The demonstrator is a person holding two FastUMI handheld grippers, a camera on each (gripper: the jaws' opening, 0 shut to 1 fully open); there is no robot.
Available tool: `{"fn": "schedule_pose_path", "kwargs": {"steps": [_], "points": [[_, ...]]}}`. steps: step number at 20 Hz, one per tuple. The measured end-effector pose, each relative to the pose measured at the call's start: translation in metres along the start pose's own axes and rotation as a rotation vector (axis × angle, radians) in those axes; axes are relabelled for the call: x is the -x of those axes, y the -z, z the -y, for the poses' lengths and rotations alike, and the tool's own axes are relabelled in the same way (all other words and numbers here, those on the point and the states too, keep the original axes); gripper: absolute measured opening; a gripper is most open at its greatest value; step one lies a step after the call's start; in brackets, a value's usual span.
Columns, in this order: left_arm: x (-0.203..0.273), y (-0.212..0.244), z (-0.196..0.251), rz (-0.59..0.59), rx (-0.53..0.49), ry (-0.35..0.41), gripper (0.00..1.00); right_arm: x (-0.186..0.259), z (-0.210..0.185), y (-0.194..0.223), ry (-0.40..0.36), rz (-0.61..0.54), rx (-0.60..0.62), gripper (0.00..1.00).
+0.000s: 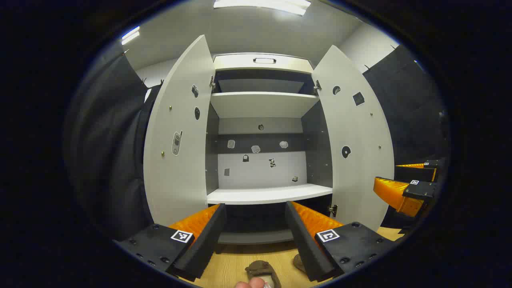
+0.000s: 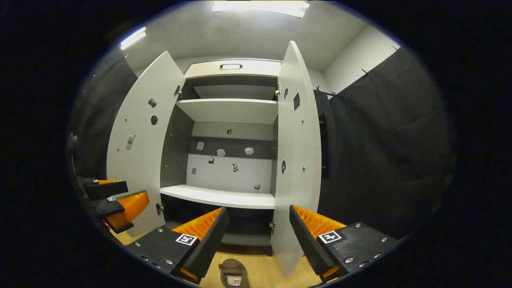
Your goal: Grab one shoe with the right hand and put it into the shoe cabinet, grab the other shoe with the left hand and put it into the shoe cabinet; then close the right door with the right hand and the left door with the left hand.
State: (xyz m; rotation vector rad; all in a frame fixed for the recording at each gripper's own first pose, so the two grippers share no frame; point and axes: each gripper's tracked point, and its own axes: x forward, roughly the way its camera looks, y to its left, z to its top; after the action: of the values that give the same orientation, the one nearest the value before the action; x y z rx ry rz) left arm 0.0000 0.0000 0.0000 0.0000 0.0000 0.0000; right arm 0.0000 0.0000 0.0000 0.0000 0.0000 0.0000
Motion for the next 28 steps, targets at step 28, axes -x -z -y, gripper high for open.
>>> {"fn": "schedule_pose_path", "kwargs": {"steps": [28], "points": [[0.006, -0.003, -0.007, 0.002, 0.005, -0.014, 0.96, -0.01, -0.008, 0.007, -0.017, -0.001, 0.036, 0.94]]}}
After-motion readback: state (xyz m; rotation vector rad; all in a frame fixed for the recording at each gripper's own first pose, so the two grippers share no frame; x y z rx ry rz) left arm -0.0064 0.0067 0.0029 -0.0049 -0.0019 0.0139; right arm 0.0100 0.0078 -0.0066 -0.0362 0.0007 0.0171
